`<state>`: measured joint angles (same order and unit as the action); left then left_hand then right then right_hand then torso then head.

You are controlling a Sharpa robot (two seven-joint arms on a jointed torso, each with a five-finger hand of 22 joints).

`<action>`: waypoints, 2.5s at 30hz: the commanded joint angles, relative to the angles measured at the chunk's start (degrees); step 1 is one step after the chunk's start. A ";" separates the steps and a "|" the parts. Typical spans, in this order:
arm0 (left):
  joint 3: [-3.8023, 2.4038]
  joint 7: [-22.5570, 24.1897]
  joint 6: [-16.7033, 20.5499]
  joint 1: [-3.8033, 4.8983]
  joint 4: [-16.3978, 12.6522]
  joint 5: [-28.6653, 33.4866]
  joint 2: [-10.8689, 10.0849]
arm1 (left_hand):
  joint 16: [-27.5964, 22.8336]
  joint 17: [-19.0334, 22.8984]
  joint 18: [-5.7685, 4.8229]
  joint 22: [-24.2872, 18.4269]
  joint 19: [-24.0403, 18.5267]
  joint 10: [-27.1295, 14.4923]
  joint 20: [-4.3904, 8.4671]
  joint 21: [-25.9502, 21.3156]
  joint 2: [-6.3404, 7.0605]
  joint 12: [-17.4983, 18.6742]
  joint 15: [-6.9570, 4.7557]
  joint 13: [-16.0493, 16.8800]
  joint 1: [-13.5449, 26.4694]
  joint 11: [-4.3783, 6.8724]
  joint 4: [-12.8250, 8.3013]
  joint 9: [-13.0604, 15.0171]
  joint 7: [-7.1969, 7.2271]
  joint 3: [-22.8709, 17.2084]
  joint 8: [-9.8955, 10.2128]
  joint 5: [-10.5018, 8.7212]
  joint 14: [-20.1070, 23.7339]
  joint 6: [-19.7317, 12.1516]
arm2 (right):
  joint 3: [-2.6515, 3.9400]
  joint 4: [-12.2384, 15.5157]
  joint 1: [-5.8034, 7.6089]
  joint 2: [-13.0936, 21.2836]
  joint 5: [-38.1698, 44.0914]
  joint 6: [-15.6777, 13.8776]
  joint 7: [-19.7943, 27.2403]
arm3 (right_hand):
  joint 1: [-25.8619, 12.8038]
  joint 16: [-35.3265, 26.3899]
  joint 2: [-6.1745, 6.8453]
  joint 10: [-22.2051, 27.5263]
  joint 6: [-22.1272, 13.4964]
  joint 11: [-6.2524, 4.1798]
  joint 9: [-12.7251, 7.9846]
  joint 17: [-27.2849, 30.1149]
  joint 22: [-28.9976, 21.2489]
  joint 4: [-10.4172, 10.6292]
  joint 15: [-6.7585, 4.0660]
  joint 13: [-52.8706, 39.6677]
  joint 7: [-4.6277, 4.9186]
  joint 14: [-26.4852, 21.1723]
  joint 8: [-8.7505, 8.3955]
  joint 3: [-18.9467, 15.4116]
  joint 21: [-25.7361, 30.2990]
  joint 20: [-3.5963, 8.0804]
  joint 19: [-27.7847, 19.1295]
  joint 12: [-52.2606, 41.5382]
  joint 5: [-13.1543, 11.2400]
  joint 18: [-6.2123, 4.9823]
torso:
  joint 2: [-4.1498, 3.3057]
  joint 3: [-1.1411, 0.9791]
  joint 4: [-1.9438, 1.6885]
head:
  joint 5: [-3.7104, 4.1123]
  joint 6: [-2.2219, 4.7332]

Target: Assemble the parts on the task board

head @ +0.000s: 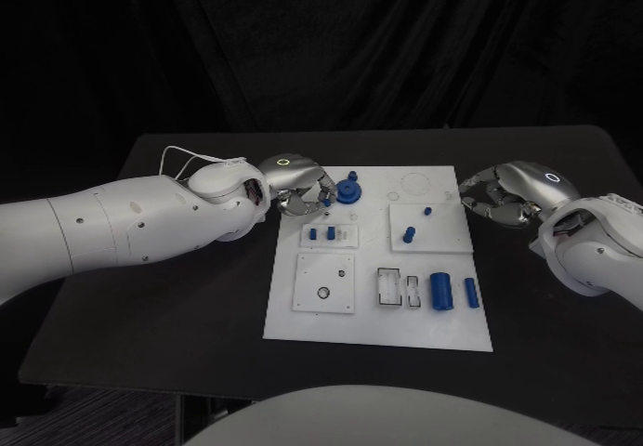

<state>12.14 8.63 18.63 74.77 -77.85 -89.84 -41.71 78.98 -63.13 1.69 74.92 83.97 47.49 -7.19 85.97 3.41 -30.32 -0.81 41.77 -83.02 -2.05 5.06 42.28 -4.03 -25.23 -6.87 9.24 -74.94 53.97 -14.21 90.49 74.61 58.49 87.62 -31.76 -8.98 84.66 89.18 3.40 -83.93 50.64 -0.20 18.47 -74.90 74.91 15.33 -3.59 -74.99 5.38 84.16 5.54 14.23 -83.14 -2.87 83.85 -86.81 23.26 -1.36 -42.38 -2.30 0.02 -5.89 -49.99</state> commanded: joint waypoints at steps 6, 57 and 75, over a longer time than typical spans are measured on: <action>-0.04 -0.45 -2.03 -0.22 -0.84 -0.06 -0.33 | -0.30 0.21 -0.32 13.25 1.39 0.33 0.35 -0.36 0.12 0.39 -0.05 -0.11 0.50 -0.03 0.46 2.25 -0.76 0.02 -0.13 -0.24 0.39 0.74 | 0.04 0.05 -0.13 0.01 0.16 0.22 -0.18 | -0.46 -0.04 0.20 -2.77 0.37 -0.13 -0.06 -14.43 12.83 0.19 -0.29 -11.51 -0.12 5.64 -0.20 0.00 0.07 0.38 2.88 0.33 0.30 -0.36 | 0.15 -0.07 0.03 | 0.00 -0.01; -0.04 -1.29 -4.22 -0.95 -1.06 -0.06 0.06 | -0.71 0.98 -0.20 13.10 0.97 0.67 0.29 -0.76 -0.20 0.65 0.16 -0.29 0.67 -0.17 0.64 2.26 -0.89 0.08 0.03 -0.11 0.99 0.82 | 0.04 0.20 -0.12 0.19 0.16 0.27 -0.26 | -0.42 -0.02 0.27 -2.73 0.40 -0.13 -0.09 -14.45 12.83 0.13 -0.29 -11.47 -0.12 5.64 -0.22 0.07 0.06 0.38 2.89 0.37 0.28 -0.35 | 0.15 -0.08 0.00 | 0.22 -0.01; -0.05 -2.01 -4.06 -1.04 -0.55 -0.06 0.43 | -0.91 1.40 -0.14 13.01 0.73 0.82 0.26 -0.99 -0.35 0.72 0.19 -0.33 0.38 -0.18 0.40 2.29 -0.97 0.02 0.14 0.18 1.29 0.78 | 0.04 0.24 -0.12 0.22 0.16 0.60 -0.48 | -0.42 -0.02 0.27 -2.73 0.40 -0.13 -0.09 -14.45 12.83 0.13 -0.29 -11.47 -0.12 5.64 -0.22 0.07 0.06 0.38 2.89 0.37 0.28 -0.35 | 0.13 -0.06 0.07 | 0.05 -0.01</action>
<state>12.08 6.85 14.84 73.90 -78.42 -89.87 -41.41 78.31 -61.84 1.70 74.90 83.97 48.05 -7.19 85.33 3.43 -29.89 -0.68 41.51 -82.58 -2.20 5.38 42.30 -4.66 -25.23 -6.64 9.13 -73.97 54.17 -14.21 90.61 74.61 58.66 87.61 -31.47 -9.01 84.66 89.18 3.40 -83.93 50.64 -0.20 18.48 -74.90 74.92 15.33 -3.59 -74.99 5.38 84.16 5.54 14.23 -83.14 -2.87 83.85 -86.81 23.26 -1.36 -42.22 -2.36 0.07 -5.82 -49.99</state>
